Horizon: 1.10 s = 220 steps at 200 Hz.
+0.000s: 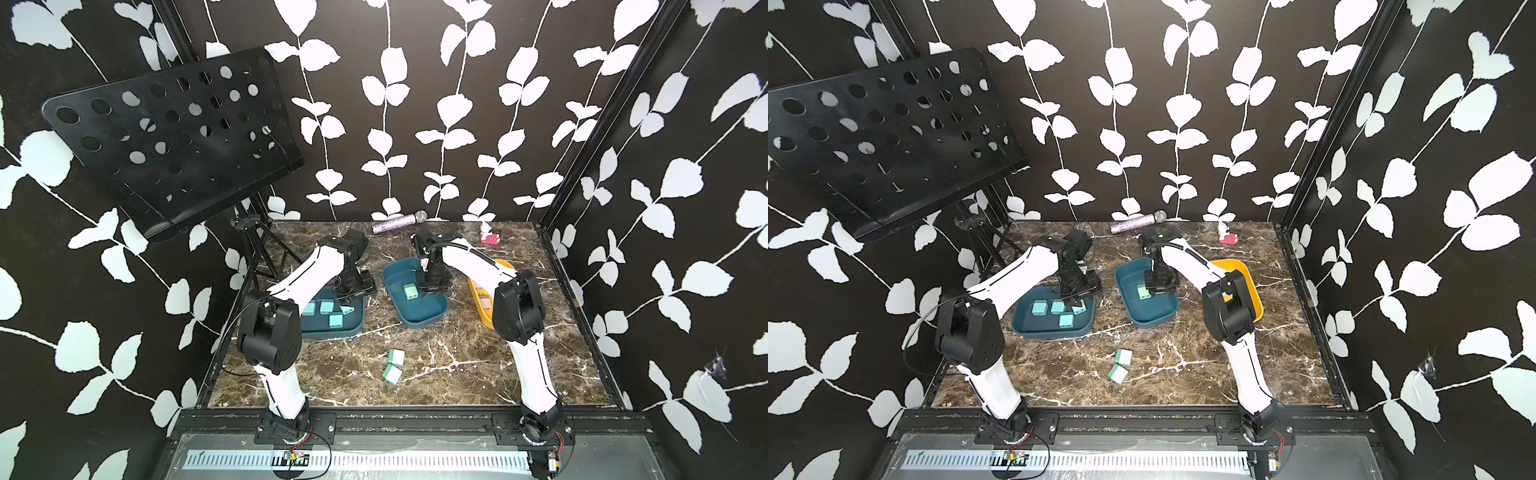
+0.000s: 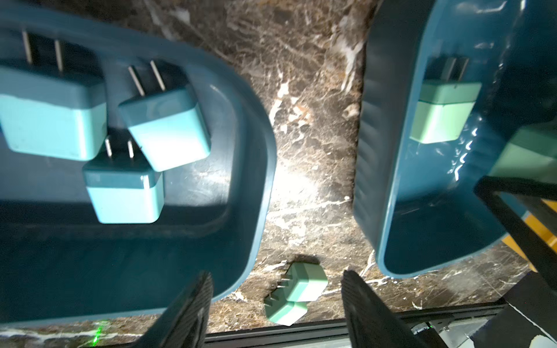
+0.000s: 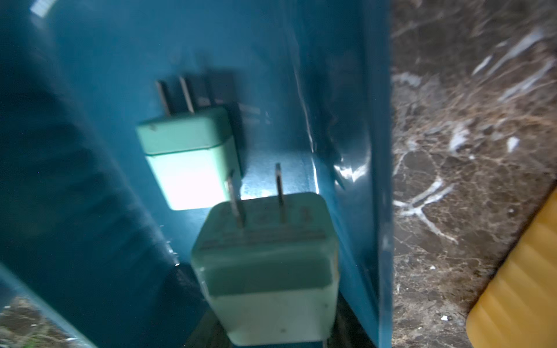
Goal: Place the plugs by color into the storage box
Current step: Place the plug in the storage box.
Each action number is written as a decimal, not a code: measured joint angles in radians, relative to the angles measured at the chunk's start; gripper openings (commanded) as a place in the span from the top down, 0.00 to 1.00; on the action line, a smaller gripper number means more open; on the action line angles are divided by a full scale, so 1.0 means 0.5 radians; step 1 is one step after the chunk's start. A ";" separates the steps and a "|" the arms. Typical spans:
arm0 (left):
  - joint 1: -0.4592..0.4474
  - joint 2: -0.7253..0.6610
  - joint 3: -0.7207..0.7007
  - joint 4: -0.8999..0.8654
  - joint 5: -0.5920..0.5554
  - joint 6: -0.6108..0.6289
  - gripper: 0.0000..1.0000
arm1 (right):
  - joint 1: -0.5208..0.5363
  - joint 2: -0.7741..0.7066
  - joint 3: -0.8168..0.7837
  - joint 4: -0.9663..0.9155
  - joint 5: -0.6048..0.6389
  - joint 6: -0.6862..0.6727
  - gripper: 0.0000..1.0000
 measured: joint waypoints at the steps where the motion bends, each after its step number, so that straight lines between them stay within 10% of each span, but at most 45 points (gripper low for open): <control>1: 0.000 -0.002 -0.002 -0.001 0.000 0.000 0.30 | 0.000 0.001 -0.001 0.000 0.001 -0.001 0.63; 97: 0.000 -0.008 -0.003 -0.008 -0.006 0.002 0.30 | 0.000 0.150 -0.096 0.039 -0.060 -0.045 0.58; 151: 0.000 0.001 0.024 -0.023 -0.007 0.018 0.30 | 0.009 0.146 -0.124 0.034 -0.024 -0.056 0.24; 220: 0.003 0.001 0.016 -0.006 -0.015 0.016 0.31 | 0.262 -0.603 -0.284 0.047 -0.002 -0.125 0.19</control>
